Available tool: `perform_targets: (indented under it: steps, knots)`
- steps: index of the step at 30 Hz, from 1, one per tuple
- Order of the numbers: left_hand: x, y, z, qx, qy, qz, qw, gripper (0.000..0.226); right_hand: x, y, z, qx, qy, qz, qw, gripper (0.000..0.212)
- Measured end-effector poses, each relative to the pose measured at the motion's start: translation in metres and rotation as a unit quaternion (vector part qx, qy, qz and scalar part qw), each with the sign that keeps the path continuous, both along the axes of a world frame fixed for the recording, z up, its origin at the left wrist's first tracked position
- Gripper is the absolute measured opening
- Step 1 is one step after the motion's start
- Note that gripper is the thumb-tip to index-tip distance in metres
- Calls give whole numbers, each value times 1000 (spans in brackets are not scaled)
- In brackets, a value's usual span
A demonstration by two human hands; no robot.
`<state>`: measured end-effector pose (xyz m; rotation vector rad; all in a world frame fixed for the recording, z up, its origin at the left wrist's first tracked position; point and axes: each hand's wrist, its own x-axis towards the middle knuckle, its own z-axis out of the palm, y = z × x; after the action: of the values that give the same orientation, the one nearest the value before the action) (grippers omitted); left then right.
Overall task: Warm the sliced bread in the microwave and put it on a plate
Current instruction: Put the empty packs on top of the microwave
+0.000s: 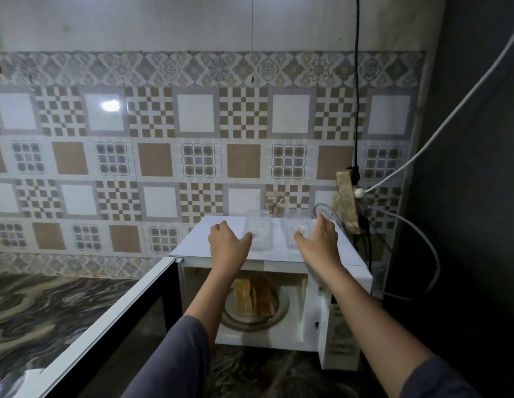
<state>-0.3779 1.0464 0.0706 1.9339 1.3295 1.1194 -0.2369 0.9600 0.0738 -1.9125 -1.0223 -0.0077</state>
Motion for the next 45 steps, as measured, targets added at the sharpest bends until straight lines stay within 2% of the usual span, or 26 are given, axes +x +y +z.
perform_targets:
  steps: [5,10,14,16,19,21,24,27,33,37,40,43,45]
  knots:
    - [-81,-53,2,22,-39,-27,999,59,-82,-47,-9,2,17,26,1000,59]
    - [-181,-106,0,78,-76,0,994,41,-184,-83,-27,30,17,81,996,44]
    - [-259,-130,-9,99,-130,58,985,31,-262,-95,-42,64,18,135,989,36]
    - [-295,-132,-23,64,-173,95,978,26,-298,-93,-47,77,20,176,981,32]
    - [-337,-125,-62,-55,-258,141,954,18,-348,-87,-54,88,15,245,965,27]
    - [-352,-128,-90,-138,-259,139,946,20,-376,-82,-63,83,-8,275,958,26]
    - [-351,-136,-126,-231,-219,69,945,29,-401,-76,-78,54,-53,280,957,28]
    - [-345,-144,-146,-254,-241,20,936,39,-400,-77,-89,48,-96,253,961,32]
    - [-312,-180,-171,-203,-281,-103,932,18,-353,-112,-109,123,-122,214,961,29]
    - [-248,-203,-186,-201,-280,-142,928,30,-296,-140,-117,161,-152,139,965,27]
    - [-201,-209,-187,-202,-270,-173,925,32,-250,-155,-114,125,-185,107,969,32]
    - [-161,-207,-182,-184,-248,-195,931,14,-211,-159,-112,90,-186,85,975,35]
    - [-138,-202,-180,-171,-235,-198,936,11,-190,-156,-111,81,-167,71,980,36]
